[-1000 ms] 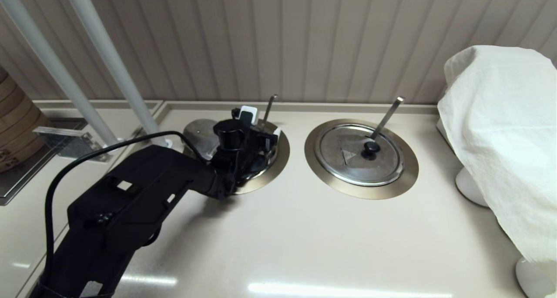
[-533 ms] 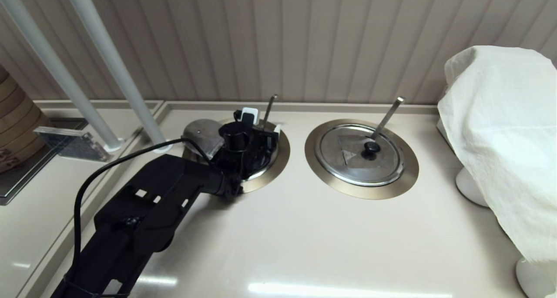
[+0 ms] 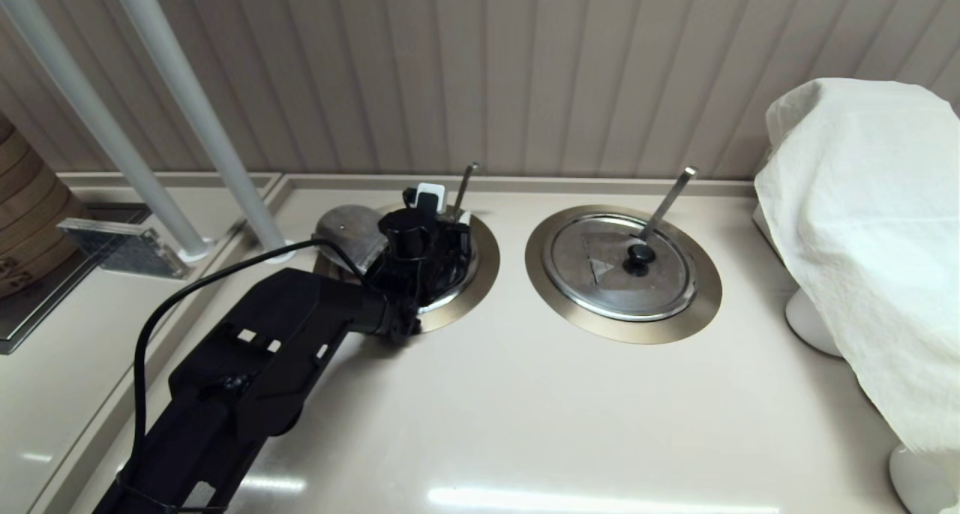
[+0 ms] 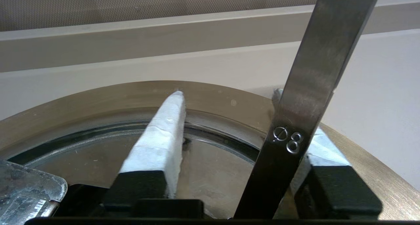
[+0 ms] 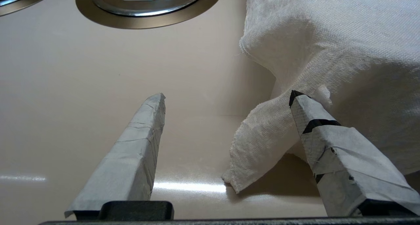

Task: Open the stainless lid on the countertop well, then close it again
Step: Stir with a spoon

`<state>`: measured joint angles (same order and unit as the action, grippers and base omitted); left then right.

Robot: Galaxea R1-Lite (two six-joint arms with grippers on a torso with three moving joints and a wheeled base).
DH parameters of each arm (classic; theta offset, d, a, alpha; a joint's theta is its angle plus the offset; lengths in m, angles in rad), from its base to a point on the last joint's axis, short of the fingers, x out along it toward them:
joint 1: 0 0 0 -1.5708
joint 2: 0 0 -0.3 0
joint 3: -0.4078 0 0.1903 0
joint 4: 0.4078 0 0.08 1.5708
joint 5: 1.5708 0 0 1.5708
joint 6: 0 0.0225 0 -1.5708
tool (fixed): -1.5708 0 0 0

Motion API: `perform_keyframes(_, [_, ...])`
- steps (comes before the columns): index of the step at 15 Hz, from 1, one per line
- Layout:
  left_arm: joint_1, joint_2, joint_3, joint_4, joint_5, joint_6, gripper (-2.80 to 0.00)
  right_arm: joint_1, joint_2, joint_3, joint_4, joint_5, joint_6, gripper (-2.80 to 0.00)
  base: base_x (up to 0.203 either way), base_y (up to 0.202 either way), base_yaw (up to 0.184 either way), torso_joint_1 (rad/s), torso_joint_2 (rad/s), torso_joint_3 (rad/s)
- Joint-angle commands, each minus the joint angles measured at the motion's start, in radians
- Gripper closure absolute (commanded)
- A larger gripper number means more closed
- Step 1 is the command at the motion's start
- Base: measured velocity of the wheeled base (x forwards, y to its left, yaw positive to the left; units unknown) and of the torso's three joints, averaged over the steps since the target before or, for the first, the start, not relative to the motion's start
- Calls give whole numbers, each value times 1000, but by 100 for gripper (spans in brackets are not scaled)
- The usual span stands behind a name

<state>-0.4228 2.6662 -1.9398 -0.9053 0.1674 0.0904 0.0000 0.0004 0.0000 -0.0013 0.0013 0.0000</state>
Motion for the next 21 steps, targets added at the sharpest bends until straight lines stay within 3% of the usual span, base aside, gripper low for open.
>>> perform_keyframes(1, [4,-3,-1,-7,1,0,0,0,0,0,0,0,0,-280,0,0,0,0,0,0])
perform_keyframes(11, [9,-28,11,-15,8,0,0,0,0,0,0,0,0,-280,0,0,0,0,0,0])
perform_keyframes(15, [12,-135,129,-19,9,-44,0,0,0,0,0,2,0,-280,0,0,0,0,0,0])
perform_keyframes(21, [19,-316,295,-18,4,-50,0,0,0,0,0,1,0,-280,0,0,0,0,0,0])
